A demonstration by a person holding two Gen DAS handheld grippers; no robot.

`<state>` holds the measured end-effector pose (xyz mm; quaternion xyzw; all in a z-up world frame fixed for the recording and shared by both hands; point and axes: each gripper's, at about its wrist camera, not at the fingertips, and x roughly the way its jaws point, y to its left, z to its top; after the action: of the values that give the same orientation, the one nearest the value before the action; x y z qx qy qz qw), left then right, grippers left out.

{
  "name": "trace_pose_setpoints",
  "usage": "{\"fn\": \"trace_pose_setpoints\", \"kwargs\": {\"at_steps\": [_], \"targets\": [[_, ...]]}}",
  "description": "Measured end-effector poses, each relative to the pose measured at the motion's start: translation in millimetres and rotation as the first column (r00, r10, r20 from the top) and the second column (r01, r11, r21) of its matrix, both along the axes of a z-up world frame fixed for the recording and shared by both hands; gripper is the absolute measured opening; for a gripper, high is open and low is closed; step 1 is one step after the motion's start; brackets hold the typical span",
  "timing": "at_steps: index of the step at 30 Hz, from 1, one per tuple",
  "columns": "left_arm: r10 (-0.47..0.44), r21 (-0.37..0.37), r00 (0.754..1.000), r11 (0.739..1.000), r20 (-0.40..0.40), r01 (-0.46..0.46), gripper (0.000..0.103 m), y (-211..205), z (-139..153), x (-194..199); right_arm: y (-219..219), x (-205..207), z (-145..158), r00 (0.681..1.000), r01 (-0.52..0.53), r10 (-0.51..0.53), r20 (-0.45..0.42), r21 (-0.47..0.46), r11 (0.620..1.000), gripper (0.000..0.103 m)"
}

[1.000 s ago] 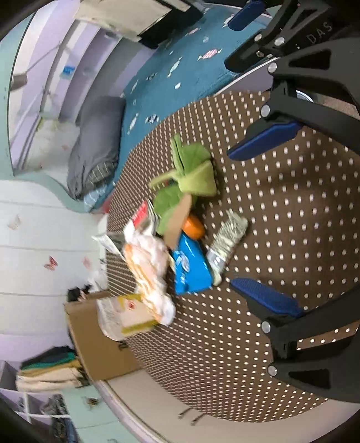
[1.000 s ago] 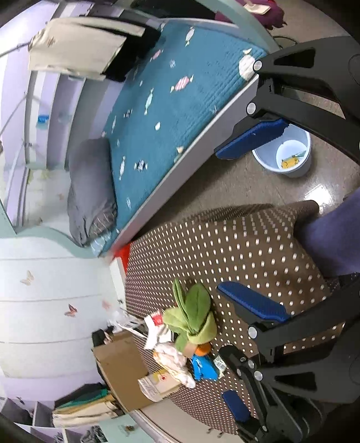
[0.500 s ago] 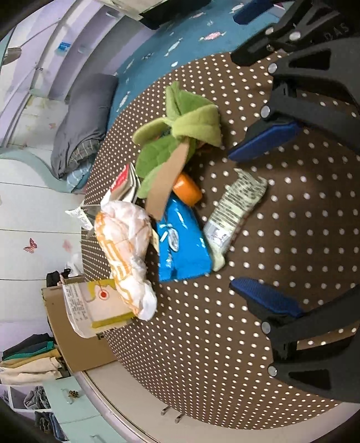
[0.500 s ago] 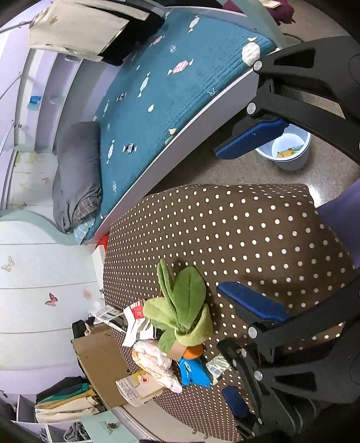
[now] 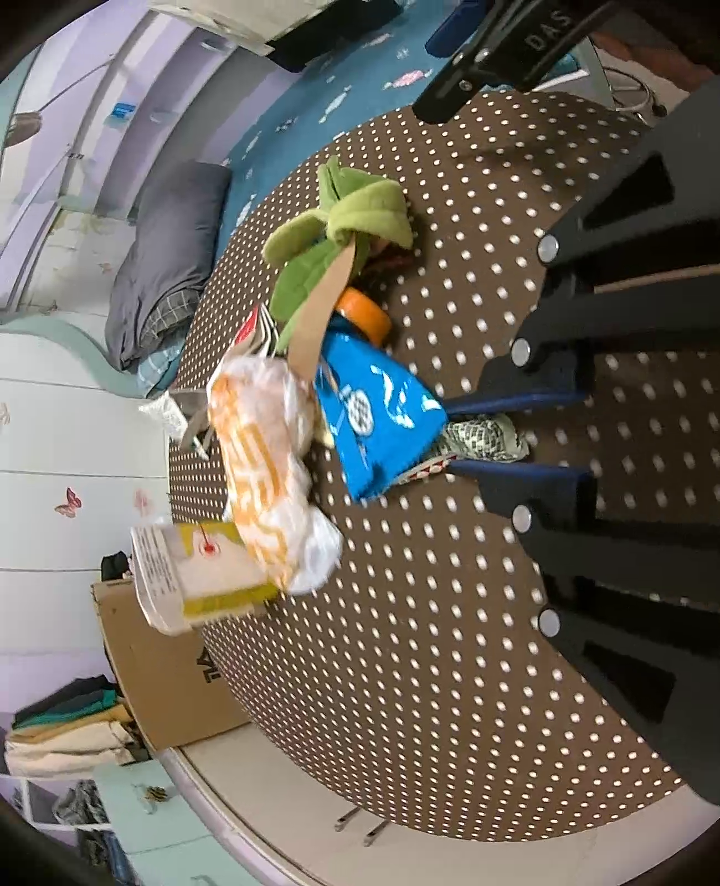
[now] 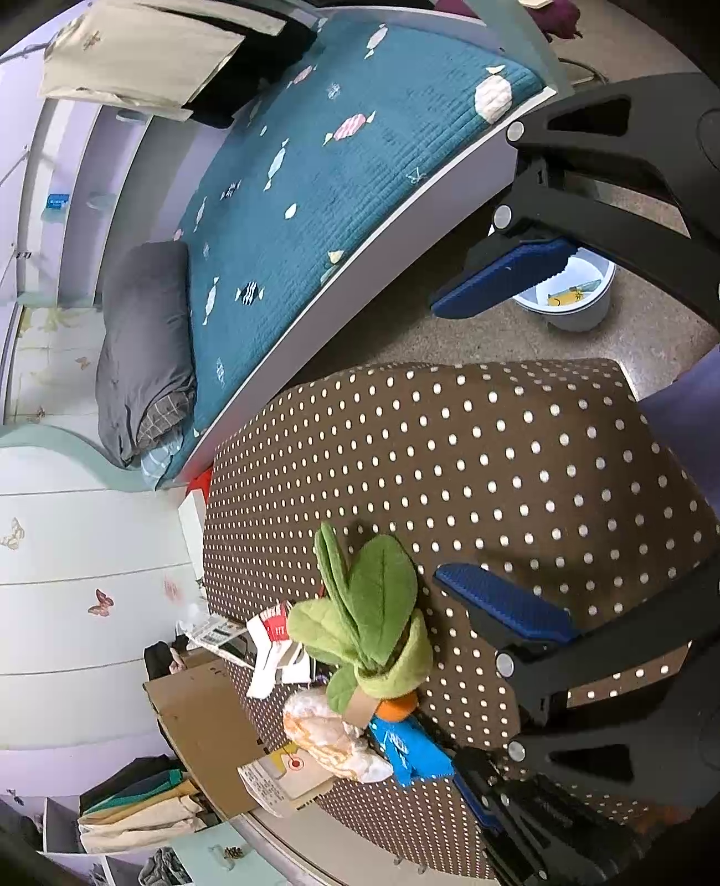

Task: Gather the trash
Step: 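Grasp the white bar wrapper with the left gripper while the right gripper grasps the green plush toy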

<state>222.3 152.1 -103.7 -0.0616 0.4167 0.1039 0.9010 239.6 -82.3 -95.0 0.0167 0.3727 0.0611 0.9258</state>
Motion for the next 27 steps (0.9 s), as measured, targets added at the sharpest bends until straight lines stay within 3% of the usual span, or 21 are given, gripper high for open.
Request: {"fn": "trace_pose_setpoints", "kwargs": {"at_steps": [12, 22, 25, 26, 27], "targets": [[0.056, -0.018, 0.991, 0.998, 0.122, -0.054, 0.015, 37.1, 36.1, -18.5, 27.1, 6.3, 17.6, 0.993, -0.112, 0.111, 0.031, 0.034, 0.993, 0.088], [0.023, -0.019, 0.986, 1.000, 0.166, -0.020, 0.015, 28.7, 51.1, 6.0, 61.9, 41.4, 5.4, 0.970, -0.238, 0.241, -0.024, 0.077, 0.968, 0.087], [0.008, -0.019, 0.987, 1.000, 0.162, -0.005, 0.015, 24.1, 48.8, 8.6, 63.2, 51.7, -2.6, 0.964, -0.246, 0.256, -0.069, 0.122, 0.961, 0.059], [0.002, -0.020, 0.987, 1.000, 0.162, 0.001, 0.015, 22.6, 47.6, 8.8, 62.0, 53.0, -3.9, 0.965, -0.241, 0.252, -0.078, 0.130, 0.962, 0.037], [-0.002, -0.020, 0.987, 1.000, 0.160, 0.005, 0.015, 21.2, 47.0, 10.1, 59.0, 52.0, -1.7, 0.967, -0.238, 0.249, -0.063, 0.144, 0.961, 0.027]]}}
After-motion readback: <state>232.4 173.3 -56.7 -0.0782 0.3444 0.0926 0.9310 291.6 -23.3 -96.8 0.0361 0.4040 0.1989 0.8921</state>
